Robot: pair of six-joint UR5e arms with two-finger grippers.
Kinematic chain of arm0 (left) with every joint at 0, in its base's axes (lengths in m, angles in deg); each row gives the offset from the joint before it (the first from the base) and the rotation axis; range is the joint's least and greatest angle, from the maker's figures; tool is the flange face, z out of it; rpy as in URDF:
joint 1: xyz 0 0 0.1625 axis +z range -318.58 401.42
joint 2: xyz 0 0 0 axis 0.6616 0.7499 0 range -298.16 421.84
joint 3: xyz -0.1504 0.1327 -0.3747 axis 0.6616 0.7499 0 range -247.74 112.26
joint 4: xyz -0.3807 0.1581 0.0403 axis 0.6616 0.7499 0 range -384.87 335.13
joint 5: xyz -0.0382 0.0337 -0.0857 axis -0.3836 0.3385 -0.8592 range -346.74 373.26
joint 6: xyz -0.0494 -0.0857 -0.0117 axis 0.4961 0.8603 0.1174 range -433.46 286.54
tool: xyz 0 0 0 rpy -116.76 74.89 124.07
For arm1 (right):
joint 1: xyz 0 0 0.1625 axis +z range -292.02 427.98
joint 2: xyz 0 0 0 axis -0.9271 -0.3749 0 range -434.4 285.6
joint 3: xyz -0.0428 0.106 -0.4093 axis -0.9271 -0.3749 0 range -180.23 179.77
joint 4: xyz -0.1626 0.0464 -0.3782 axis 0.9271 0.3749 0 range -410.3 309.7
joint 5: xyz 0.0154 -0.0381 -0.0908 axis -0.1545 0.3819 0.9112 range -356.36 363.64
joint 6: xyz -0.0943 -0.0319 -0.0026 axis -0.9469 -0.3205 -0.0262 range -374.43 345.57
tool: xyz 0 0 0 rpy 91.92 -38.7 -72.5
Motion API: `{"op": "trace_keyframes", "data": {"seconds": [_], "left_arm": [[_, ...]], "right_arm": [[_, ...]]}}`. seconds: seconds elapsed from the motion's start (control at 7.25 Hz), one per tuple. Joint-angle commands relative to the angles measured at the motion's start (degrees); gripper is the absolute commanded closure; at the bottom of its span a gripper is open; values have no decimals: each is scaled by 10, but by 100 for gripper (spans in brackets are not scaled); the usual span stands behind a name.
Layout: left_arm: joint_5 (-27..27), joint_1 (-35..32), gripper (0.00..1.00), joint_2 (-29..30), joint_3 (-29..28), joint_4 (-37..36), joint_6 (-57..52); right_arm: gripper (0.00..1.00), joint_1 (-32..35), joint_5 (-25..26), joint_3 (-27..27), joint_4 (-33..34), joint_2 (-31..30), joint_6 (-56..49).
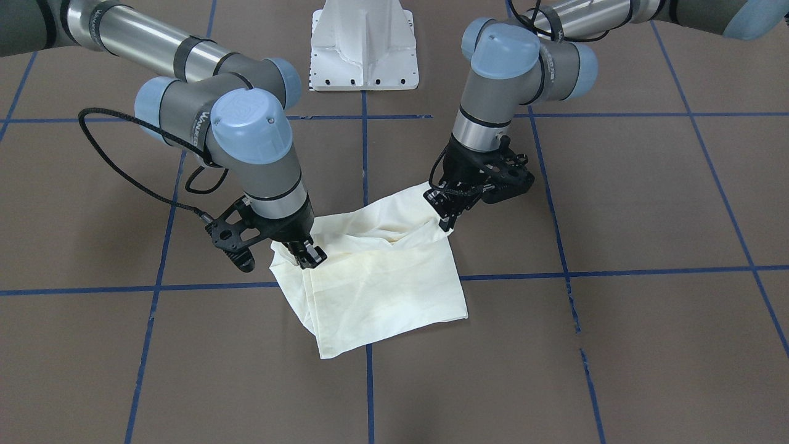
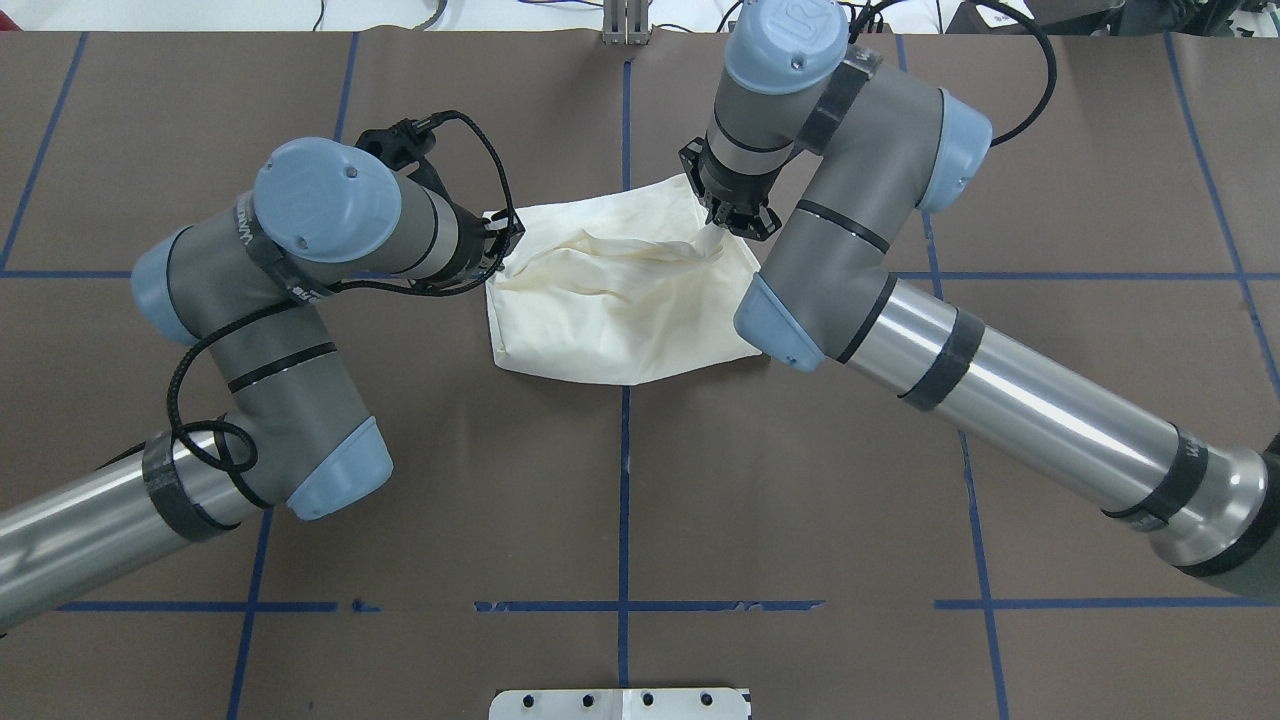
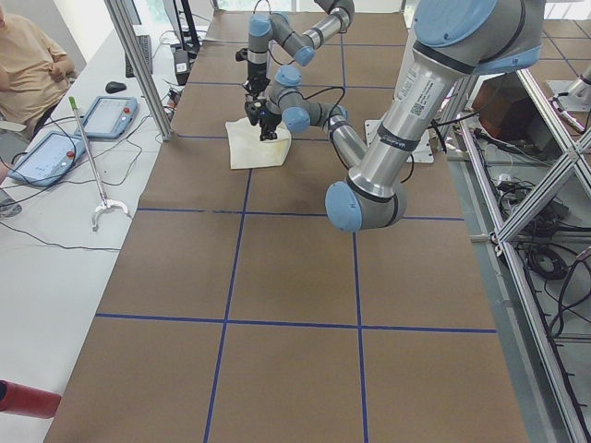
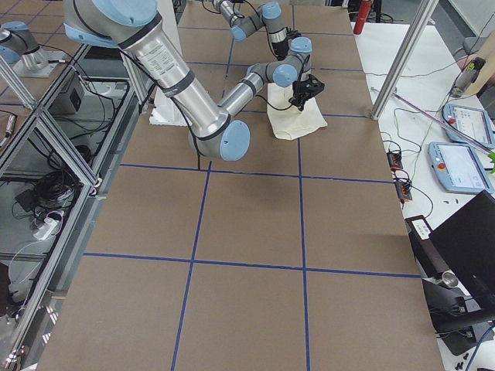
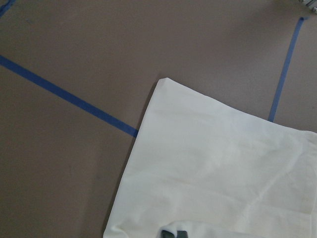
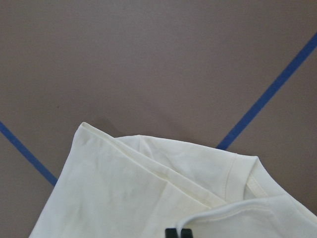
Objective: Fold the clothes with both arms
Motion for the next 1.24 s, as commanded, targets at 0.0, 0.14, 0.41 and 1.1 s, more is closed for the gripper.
{"op": "trace_keyframes", "data": {"seconds": [0.0,0.14,0.41,1.1], "left_arm": [[5,-25,87,33,-108,53,-73],[32,-38,60,40,-174,134,-116],[42,-68,36,43,-221,201,-161],[-16,-68,38,0,-116,200,-154]], "right_arm": [[100,11,-12,-123,-91,36,-80],[100,18,-15,-220,-176,60,-144],[0,75,-69,-279,-219,87,-226],[35,28,-30,-236,-206,88,-138]]}}
